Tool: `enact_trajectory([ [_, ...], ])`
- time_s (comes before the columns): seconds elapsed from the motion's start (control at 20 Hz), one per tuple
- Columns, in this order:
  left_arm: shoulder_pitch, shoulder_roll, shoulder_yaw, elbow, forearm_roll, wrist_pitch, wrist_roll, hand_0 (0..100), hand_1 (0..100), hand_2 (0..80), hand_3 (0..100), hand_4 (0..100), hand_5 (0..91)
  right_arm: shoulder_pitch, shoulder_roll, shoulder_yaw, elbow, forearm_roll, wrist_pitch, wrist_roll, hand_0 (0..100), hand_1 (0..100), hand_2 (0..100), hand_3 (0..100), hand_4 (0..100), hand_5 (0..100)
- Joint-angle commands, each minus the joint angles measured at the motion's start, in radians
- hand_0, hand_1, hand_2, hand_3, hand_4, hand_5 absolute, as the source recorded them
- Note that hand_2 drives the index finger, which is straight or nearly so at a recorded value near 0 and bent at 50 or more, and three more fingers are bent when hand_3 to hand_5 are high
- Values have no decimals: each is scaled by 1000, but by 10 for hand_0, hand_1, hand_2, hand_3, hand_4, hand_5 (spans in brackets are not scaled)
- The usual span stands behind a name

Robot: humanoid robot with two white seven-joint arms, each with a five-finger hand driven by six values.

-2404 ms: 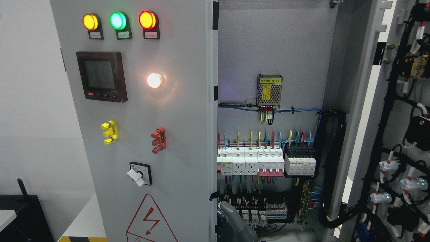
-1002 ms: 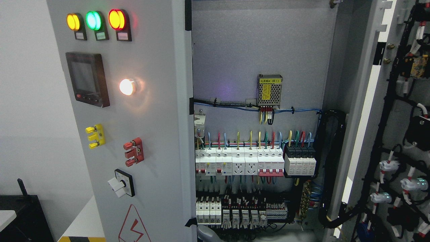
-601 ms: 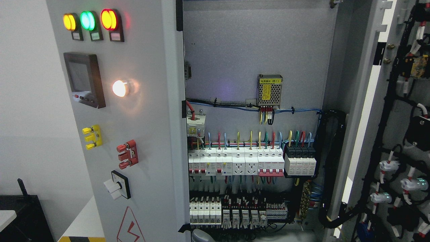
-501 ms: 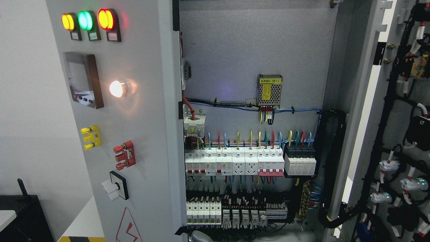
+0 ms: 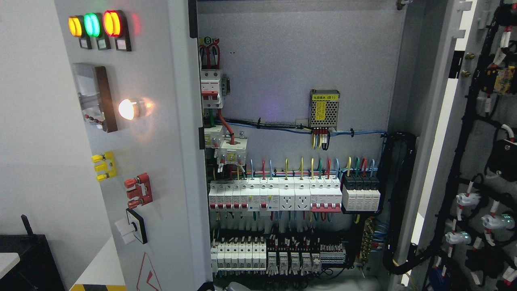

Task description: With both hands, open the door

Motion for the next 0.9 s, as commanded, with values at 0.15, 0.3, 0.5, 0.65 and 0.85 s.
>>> enact_trajectory([
  [0.15, 0, 0, 14, 0, -11, 0, -1, 0, 0, 0, 0, 31, 0, 0, 17, 43, -16, -8, 0, 1, 106, 0, 0, 0, 0, 0],
  [0.3, 0, 0, 14, 0, -9, 0, -1, 0, 0, 0, 0, 31, 0, 0, 24, 57, -18, -9, 0, 2, 107, 0, 0, 0, 0, 0],
  [0.5, 0, 0, 14, 0, -11, 0, -1, 0, 0, 0, 0, 31, 0, 0, 41, 75, -18, -7, 0, 1, 107, 0, 0, 0, 0, 0],
  [0.65, 0, 0, 14, 0, -9, 0, -1, 0, 0, 0, 0, 31, 0, 0, 60, 85, -18, -7, 1, 1, 107, 0, 0, 0, 0, 0],
  [0.85, 0, 0, 14, 0, -11, 0, 1, 0, 0, 0, 0, 31, 0, -2, 90, 109, -18, -7, 3, 1, 107, 0, 0, 0, 0, 0],
])
